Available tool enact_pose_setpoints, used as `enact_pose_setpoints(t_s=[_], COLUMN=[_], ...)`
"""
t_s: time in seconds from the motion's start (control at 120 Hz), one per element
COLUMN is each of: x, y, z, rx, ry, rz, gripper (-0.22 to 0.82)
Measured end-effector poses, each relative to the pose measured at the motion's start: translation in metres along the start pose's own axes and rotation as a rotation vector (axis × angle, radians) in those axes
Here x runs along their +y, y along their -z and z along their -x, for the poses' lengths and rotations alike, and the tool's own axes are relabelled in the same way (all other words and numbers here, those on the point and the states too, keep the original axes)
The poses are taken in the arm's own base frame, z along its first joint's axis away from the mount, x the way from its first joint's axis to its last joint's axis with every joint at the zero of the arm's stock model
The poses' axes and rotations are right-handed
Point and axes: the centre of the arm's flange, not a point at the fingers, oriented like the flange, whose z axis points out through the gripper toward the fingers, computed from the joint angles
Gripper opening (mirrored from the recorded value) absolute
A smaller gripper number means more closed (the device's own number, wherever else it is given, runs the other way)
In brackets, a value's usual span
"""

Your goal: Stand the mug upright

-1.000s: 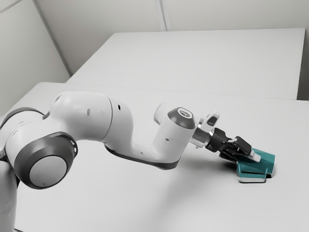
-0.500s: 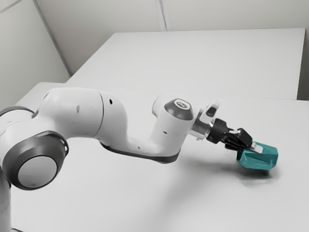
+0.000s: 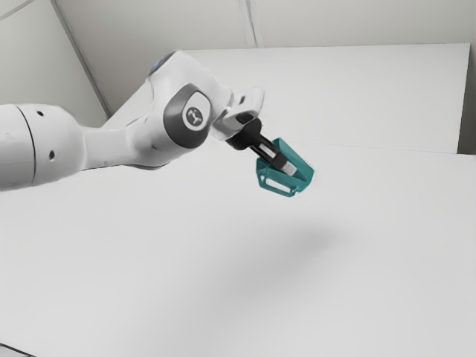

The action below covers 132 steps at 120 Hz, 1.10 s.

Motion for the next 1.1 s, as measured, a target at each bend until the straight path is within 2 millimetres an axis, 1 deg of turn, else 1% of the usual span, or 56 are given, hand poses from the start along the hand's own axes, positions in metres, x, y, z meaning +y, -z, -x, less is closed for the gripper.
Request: enact_pose_setpoints(t_s=[0.092, 0.183, 0.225, 0.275, 0.375, 0.483, 0.675, 0.875, 0.992, 1.1], x=[-0.037, -0.072, -0.085, -0.094, -0.105, -0.118, -0.132, -0.144, -0.152, -0.157], y=[0.016, 0.024, 0.031, 0.039, 0.043, 0.05, 0.05, 0.038, 0.037, 0.031], z=[0.017, 0.037, 0.041, 0.043, 0.052, 0.07, 0.093, 0.122, 0.13, 0.141], rx=[-0.112, -0.215, -0.246, -0.276, -0.344, -0.411, -0.483, -0.499, -0.487, -0.482], ry=[0.002, 0.045, 0.069, 0.096, 0.145, 0.218, 0.301, 0.353, 0.367, 0.381], rz=[-0.116, -0.2, -0.228, -0.251, -0.276, -0.29, -0.313, -0.337, -0.365, -0.376], gripper=[-0.18, -0.18, -0.18, -0.18, -0.18, -0.18, -0.18, -0.18, -0.18, -0.18])
